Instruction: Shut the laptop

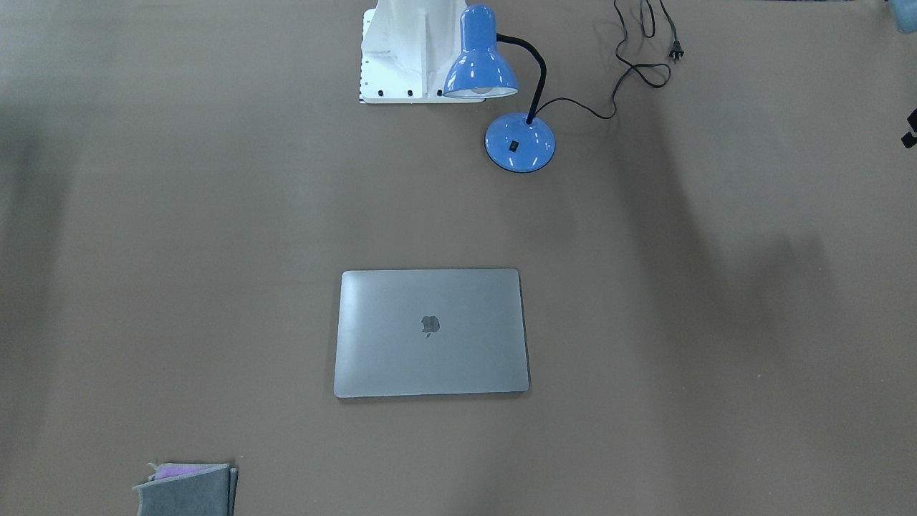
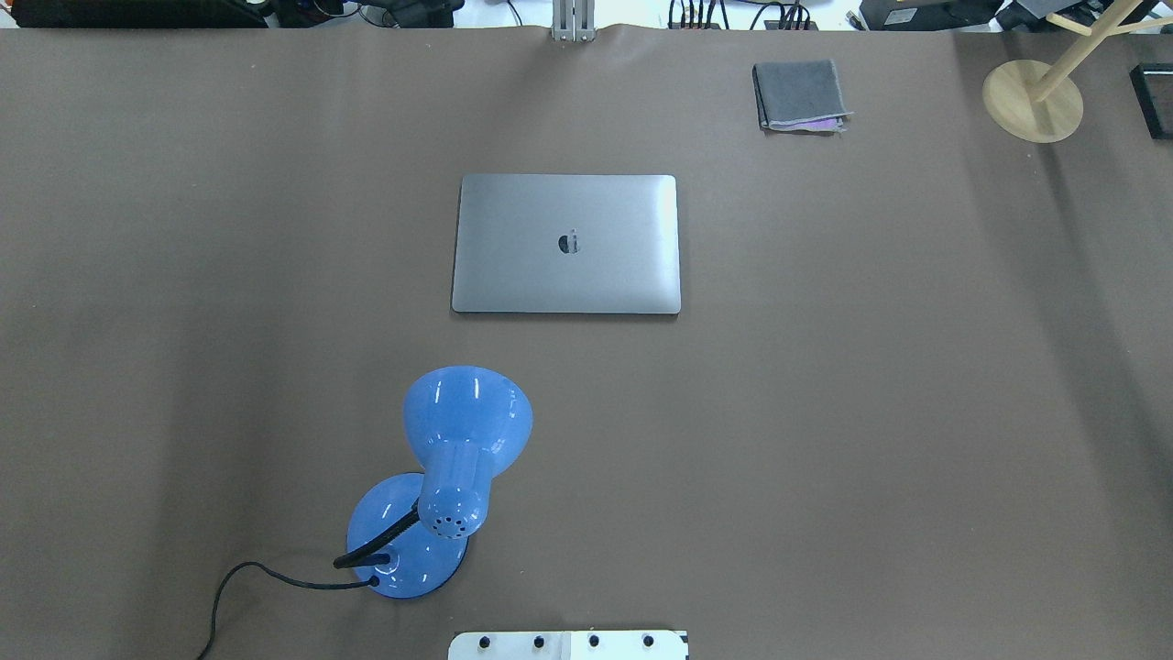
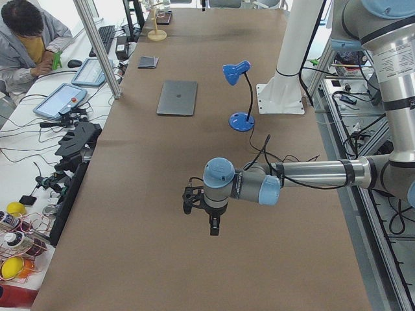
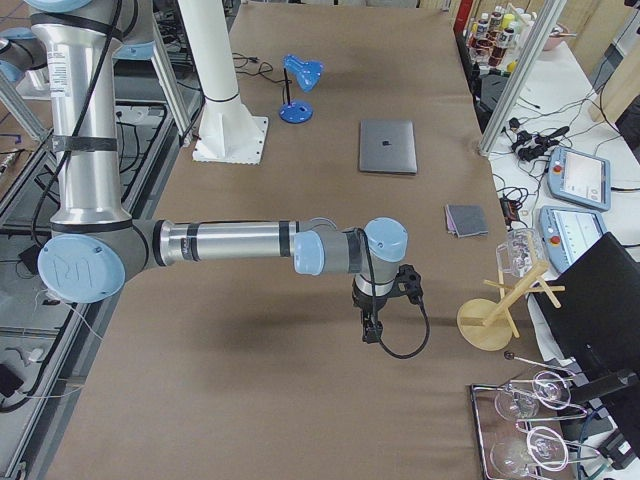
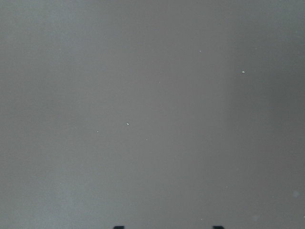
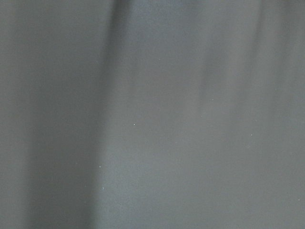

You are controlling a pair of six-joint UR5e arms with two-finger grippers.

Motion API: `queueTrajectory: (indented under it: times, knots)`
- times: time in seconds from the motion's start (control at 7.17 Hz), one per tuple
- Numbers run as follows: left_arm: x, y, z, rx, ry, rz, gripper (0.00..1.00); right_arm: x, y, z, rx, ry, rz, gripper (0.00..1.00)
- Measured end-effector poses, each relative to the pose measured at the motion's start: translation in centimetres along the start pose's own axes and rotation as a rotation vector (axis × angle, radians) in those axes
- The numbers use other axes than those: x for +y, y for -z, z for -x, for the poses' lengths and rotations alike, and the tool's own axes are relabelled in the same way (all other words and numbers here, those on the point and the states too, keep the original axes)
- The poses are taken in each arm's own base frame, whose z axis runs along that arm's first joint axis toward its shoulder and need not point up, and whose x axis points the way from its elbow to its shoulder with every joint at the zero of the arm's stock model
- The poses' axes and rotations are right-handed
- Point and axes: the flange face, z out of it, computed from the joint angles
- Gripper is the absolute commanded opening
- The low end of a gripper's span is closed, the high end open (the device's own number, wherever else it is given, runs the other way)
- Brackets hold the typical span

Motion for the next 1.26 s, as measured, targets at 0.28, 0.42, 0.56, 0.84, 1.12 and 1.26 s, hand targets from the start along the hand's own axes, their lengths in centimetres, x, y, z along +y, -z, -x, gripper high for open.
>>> queueTrajectory:
  times: [0.28,0.42,0.56,0.84,1.12,1.26]
  knots:
    - [-1.0,0.6,-0.8,-0.003,-0.002,0.044,0.98,-0.2,0.0,0.3,-0.008,0.003,0.000,1.00]
    - [-2.8,1.4,-1.5,-0.009,-0.021,0.073,0.98,-0.5,-0.1,0.6,-0.009,0.010,0.001,1.00]
    - [-4.4,2.4,-1.8,-0.013,-0.043,0.091,0.98,-1.0,-0.3,1.2,-0.010,0.024,0.007,1.00]
    - [-5.4,4.0,-1.1,-0.013,-0.053,0.080,0.98,-2.2,-1.2,2.5,-0.013,0.048,0.028,1.00]
    - [-6.2,5.1,-0.9,-0.012,-0.051,0.054,0.98,-2.6,-1.2,2.4,-0.017,0.045,0.043,1.00]
    - [-6.4,5.4,-0.9,-0.012,-0.052,0.047,0.98,-2.2,-0.9,1.8,-0.023,0.036,0.040,1.00]
